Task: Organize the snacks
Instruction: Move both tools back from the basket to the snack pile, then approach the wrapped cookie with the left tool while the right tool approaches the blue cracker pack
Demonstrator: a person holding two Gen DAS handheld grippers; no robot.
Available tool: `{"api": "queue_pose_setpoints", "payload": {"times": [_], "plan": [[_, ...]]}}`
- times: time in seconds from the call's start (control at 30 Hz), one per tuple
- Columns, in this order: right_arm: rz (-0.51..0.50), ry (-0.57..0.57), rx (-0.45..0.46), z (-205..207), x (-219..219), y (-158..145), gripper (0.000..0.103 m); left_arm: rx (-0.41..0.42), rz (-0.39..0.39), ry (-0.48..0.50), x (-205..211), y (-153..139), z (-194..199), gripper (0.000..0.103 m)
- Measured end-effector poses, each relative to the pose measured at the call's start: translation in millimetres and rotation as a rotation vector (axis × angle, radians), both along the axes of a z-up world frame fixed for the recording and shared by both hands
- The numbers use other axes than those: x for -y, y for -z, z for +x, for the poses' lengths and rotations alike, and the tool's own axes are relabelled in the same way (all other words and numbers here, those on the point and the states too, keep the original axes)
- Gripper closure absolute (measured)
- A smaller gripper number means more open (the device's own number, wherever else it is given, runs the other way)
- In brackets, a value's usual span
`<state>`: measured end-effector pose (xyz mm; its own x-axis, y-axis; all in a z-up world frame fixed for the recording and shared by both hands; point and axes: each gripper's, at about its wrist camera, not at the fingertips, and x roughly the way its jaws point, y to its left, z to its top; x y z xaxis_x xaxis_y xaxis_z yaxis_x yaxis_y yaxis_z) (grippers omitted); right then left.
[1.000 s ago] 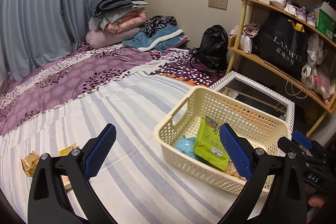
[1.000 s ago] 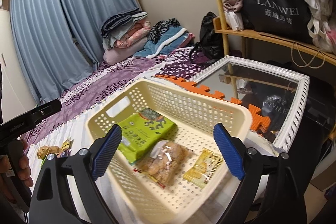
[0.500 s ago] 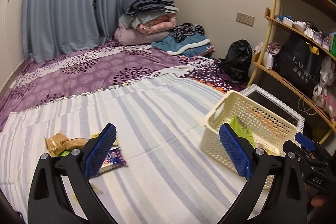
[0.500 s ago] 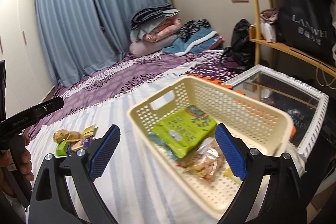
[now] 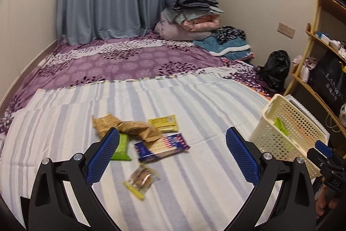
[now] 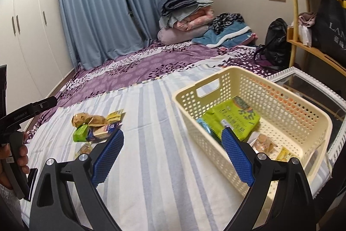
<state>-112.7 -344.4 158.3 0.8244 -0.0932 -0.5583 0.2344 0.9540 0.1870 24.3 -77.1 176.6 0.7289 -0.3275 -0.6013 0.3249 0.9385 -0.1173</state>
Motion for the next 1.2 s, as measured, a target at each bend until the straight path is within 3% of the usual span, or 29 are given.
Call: {"api": "queue_pose_setpoints", "payload": {"times": [0.3, 0.67, 1.2], "plan": [[-0.001, -0.069, -0.033, 10.6, -24.5, 8.0, 0.012, -0.058, -0.025, -0.079, -38.9, 23.8, 3.4, 0.003], [0.021, -0.140, -0.102, 20.7, -45.5, 26.7, 0.007, -0.161, 0.040, -0.096, -49.0, 81.0, 10.0, 0.003], [0.010, -0.191, -0.165, 34.6, -64.1, 44.6, 0.007, -0.282, 0.072, -0.039, -37.1, 146.7, 39.8, 0.003]]}}
